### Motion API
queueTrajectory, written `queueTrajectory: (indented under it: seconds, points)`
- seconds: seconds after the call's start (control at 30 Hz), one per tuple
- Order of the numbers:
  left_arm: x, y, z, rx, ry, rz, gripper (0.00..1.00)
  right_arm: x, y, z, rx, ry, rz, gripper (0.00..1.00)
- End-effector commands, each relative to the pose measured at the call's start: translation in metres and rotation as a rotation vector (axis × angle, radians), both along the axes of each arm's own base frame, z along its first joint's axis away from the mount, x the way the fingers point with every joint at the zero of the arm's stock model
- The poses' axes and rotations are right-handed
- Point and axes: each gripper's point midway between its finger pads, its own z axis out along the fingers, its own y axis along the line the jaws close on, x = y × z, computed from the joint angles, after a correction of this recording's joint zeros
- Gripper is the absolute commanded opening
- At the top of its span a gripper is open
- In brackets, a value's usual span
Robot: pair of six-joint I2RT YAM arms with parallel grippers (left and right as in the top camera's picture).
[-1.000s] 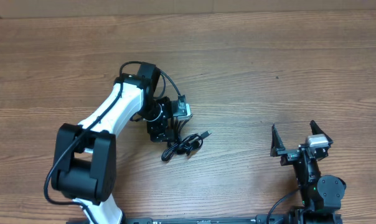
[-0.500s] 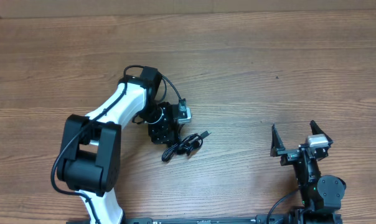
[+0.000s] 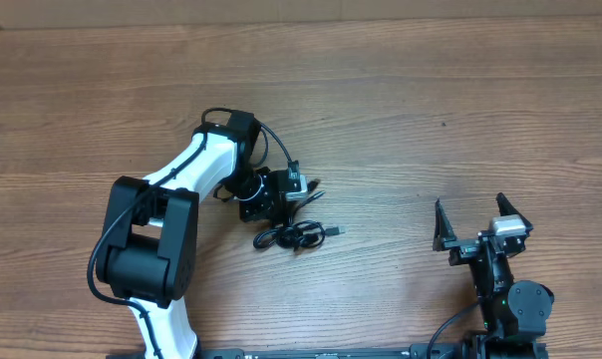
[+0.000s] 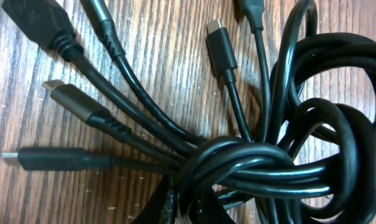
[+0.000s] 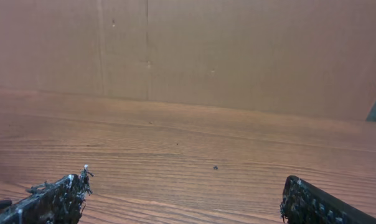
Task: Untangle cables
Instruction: 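Close the left gripper on the cable knot and lift it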
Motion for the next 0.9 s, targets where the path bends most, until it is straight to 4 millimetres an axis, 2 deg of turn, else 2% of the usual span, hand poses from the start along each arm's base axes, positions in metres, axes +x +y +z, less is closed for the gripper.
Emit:
queueTrajectory:
  seconds: [0.0, 0.07, 0.17, 0.27, 0.4, 0.5, 0.57, 0.73, 0.8, 0.87]
  points:
    - [-0.008, -0.003, -0.006, -0.014, 0.045, 0.006, 0.04, 0.000, 0.001, -0.004, 0.000, 0.006, 0.004, 1.00]
    - [-0.011, -0.008, 0.000, -0.047, 0.068, 0.013, 0.04, 0.000, 0.001, -0.004, 0.000, 0.006, 0.004, 1.00]
    - [-0.010, -0.020, 0.020, -0.117, 0.105, 0.038, 0.04, 0.000, 0.001, -0.004, 0.000, 0.006, 0.004, 1.00]
    - [0.004, -0.028, 0.040, -0.124, 0.144, 0.154, 0.04, 0.000, 0.001, -0.004, 0.000, 0.006, 0.004, 1.00]
    - [0.025, -0.034, 0.075, -0.081, 0.221, 0.354, 0.04, 0.000, 0.001, -0.004, 0.000, 0.006, 0.004, 1.00]
    - [0.036, -0.037, 0.116, -0.054, 0.280, 0.478, 0.04, 0.000, 0.001, -0.004, 0.000, 0.006, 0.004, 1.00]
    - [0.039, -0.038, 0.136, -0.042, 0.310, 0.543, 0.04, 0.000, 0.001, -0.004, 0.000, 0.006, 0.004, 1.00]
    - [0.039, -0.044, 0.176, -0.051, 0.405, 0.671, 0.04, 0.000, 0.001, -0.004, 0.000, 0.006, 0.004, 1.00]
    - [0.034, -0.051, 0.194, -0.068, 0.510, 0.749, 0.04, 0.000, 0.001, -0.004, 0.000, 0.006, 0.004, 1.00]
    - [0.030, -0.055, 0.203, -0.085, 0.571, 0.779, 0.04, 0.000, 0.001, -0.004, 0.000, 0.006, 0.004, 1.00]
